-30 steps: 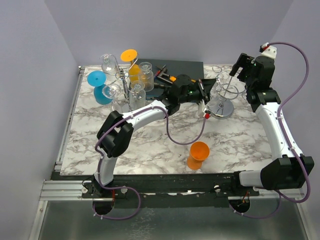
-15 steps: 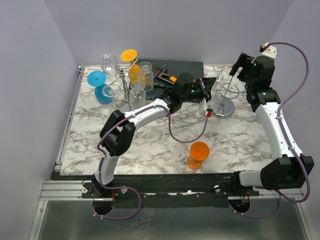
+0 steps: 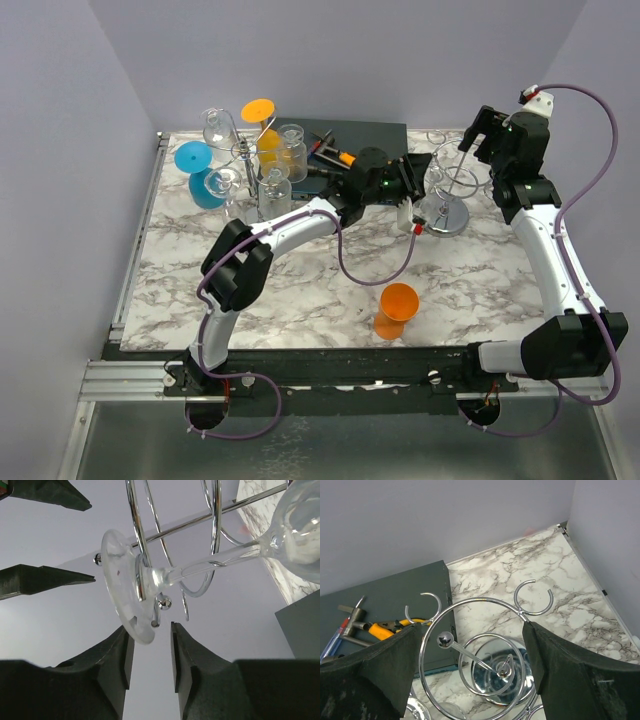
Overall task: Place the wine glass upside down on the wine glass rack
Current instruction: Turn the wine glass upside down at the wine rack.
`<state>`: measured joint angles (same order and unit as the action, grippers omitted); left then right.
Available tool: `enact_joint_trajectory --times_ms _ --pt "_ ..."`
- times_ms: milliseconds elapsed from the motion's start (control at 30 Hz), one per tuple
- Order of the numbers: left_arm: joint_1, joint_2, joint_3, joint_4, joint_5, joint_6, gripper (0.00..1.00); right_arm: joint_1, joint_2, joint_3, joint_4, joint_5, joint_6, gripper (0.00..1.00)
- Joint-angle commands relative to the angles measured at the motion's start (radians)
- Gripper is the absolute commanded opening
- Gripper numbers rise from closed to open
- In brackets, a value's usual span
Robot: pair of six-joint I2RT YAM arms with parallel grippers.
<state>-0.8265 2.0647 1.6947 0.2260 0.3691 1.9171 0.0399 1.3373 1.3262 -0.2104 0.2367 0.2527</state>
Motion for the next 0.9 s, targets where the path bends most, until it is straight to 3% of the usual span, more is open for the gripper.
enact_joint_trajectory --times_ms 0,267,367,400,433,667,867 --pt "-0.004 0.011 0.03 -0.01 -0.025 0.011 0.42 -0.006 0.012 0.001 0.017 -0.017 -0.003 0.89" --pt "-0.002 -0.019 0.027 -0.006 -0.105 -0.057 0.59 -0.007 0.028 0.025 -0.001 -0.017 -0.006 0.9" --pt "0.001 -0.039 0.015 -0.004 -0.144 -0.098 0.78 -0.006 0.034 0.035 -0.01 -0.01 -0.012 0.92" --pt "0.001 -0.048 0.008 0.004 -0.156 -0.116 0.92 -0.006 0.033 0.036 -0.012 -0.001 -0.018 0.93" --pt "0.003 -0.057 -0.001 0.019 -0.164 -0.138 0.99 -0.006 0.033 0.039 -0.014 0.008 -0.021 0.96" --pt "0.019 -0.138 -0.003 -0.025 -0.243 -0.27 0.99 -0.007 0.066 0.085 -0.054 0.006 -0.042 0.99" --pt "0.02 -0.232 -0.003 -0.137 -0.308 -0.416 0.99 -0.007 0.1 0.108 -0.116 0.007 -0.05 0.94"
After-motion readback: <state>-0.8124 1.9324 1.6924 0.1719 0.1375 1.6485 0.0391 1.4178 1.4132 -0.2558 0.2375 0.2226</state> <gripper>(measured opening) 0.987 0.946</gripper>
